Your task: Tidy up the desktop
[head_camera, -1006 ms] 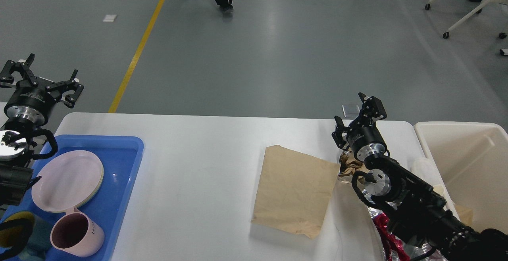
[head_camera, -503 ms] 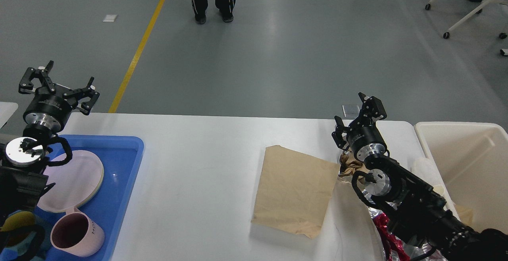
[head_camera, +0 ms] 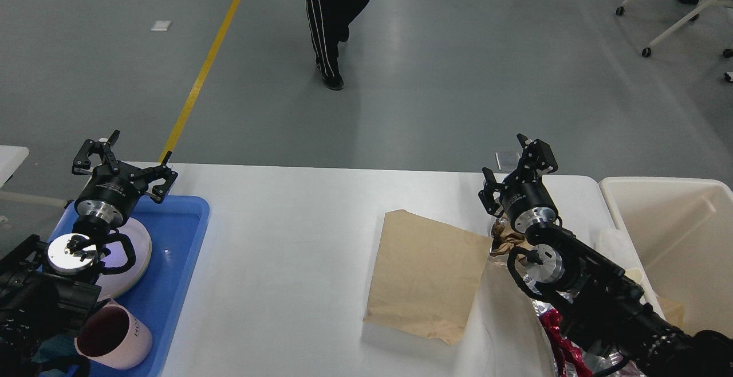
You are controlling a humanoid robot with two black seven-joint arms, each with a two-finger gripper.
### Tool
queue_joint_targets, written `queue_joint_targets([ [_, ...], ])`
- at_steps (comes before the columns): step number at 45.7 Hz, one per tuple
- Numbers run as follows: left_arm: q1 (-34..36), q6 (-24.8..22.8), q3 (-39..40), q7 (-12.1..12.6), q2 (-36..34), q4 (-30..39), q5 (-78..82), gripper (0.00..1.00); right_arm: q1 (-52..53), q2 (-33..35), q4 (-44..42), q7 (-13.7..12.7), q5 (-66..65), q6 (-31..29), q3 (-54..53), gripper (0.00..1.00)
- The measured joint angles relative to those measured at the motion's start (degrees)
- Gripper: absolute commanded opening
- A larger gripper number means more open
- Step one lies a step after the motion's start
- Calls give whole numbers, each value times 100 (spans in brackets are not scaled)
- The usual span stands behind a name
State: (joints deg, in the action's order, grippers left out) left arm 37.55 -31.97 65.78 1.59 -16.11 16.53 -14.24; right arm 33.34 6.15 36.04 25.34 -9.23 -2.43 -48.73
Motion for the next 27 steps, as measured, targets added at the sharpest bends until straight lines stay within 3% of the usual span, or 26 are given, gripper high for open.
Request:
queue_joint_targets([
  [17, -330, -638, -20, -73, 9, -1, 1, 96, 1, 0, 0, 0, 0, 0, 2, 100],
  [23, -403, -904, -5, -428, 57, -1, 0, 96, 3, 0, 0, 0, 0, 0, 2, 100],
  [27, -478, -1008, 10, -790, 135, -1, 0, 96, 3, 0, 0, 1, 0, 0, 2, 100],
])
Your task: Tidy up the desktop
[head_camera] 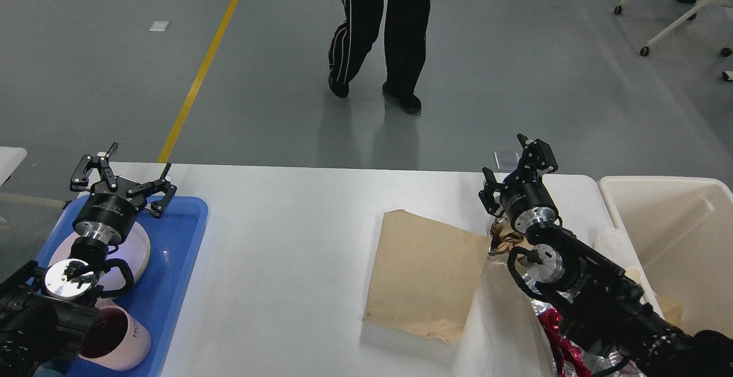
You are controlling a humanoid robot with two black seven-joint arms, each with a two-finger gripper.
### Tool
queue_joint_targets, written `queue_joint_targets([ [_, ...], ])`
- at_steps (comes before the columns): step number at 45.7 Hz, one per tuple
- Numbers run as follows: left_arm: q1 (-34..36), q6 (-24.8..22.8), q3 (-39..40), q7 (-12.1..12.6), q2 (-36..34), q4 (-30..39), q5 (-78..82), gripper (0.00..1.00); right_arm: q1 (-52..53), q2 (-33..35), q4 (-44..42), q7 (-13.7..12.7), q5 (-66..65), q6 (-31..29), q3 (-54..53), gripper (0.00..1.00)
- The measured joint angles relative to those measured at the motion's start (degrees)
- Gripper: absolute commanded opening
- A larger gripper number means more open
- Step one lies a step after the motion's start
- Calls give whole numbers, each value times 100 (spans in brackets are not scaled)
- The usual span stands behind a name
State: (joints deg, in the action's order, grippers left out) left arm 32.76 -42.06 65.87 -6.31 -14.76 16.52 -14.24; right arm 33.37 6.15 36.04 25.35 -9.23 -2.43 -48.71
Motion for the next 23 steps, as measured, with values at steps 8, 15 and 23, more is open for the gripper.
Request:
queue_joint_targets([
  [8, -63, -47, -10, -465, 68, 0, 0, 96, -1, 0, 0, 2, 0, 0, 0, 100],
  [15, -64, -48, -13, -509, 71, 0, 0, 96, -1, 0, 0, 1, 0, -1, -1, 100],
  [23, -67, -49, -13, -511, 72, 0, 0, 96, -3, 0, 0, 1, 0, -1, -1, 100],
])
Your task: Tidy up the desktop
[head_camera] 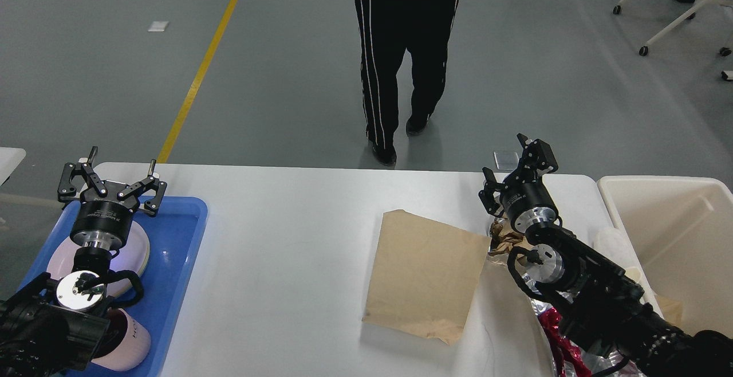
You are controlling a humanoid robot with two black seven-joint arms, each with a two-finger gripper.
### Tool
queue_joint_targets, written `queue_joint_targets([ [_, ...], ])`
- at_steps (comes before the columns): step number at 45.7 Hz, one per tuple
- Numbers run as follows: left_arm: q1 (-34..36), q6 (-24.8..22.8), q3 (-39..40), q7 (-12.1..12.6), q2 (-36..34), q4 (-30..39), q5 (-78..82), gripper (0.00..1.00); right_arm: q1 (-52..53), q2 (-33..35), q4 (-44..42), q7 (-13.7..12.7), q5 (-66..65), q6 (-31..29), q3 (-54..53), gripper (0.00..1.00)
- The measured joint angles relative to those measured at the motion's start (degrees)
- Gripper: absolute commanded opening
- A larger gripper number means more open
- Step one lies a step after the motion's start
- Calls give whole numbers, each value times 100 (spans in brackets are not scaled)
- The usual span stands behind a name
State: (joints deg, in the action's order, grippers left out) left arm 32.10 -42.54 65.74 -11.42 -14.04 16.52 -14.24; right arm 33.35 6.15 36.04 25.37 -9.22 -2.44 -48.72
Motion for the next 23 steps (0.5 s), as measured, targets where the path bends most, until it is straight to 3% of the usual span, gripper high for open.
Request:
queue_joint_targets([
  [23, 0, 0, 9, 0, -2, 0, -6, 96, -2, 0, 0, 0, 0, 0, 0, 100],
])
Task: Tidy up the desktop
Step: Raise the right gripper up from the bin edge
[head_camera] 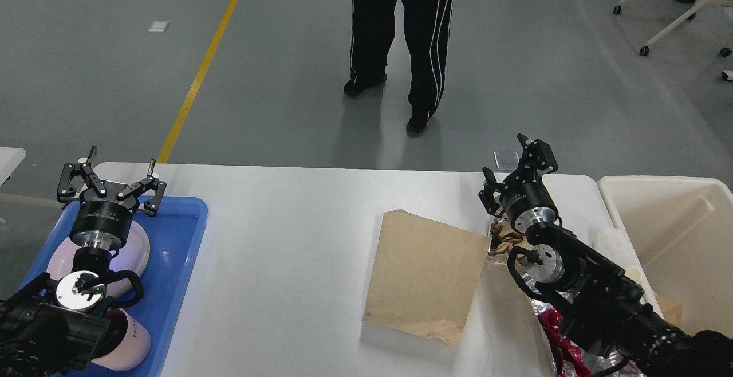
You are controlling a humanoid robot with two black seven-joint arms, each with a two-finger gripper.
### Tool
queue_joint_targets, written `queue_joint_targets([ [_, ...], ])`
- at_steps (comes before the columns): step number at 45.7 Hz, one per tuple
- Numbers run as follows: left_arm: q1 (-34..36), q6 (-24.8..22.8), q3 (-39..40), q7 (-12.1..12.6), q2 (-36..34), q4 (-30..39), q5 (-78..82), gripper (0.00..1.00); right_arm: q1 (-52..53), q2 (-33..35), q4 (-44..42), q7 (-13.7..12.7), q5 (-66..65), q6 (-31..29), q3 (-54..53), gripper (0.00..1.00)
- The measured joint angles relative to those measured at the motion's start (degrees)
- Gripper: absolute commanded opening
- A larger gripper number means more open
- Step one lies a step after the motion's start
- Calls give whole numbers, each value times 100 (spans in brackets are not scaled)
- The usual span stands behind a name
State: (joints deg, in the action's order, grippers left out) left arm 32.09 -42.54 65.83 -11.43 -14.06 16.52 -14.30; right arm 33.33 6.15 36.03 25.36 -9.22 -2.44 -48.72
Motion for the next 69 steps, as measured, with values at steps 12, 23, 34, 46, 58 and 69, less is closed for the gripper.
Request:
queue_joint_targets([
  [12, 4, 0, 0, 0, 1, 0, -2, 96, 1, 0, 0, 0, 0, 0, 1, 100],
  [23, 3, 0, 0, 0, 1, 0, -2, 96, 30, 13, -8, -44, 0, 12, 0, 100],
  [34, 2, 0, 0, 0, 1, 0, -2, 96, 163, 333, 3, -57, 9, 12, -69, 100],
  [46, -1, 0, 0, 0, 4, 0, -2, 96, 267, 462, -21, -58, 243, 14, -74, 100],
  [58, -1, 0, 16, -5, 8, 0, -2, 96, 216, 414, -372, -58, 1611, 18, -79, 100],
  [69, 1, 0, 18, -4, 9, 0, -2, 96, 194, 168, -517, -64, 2018, -13, -46, 100],
])
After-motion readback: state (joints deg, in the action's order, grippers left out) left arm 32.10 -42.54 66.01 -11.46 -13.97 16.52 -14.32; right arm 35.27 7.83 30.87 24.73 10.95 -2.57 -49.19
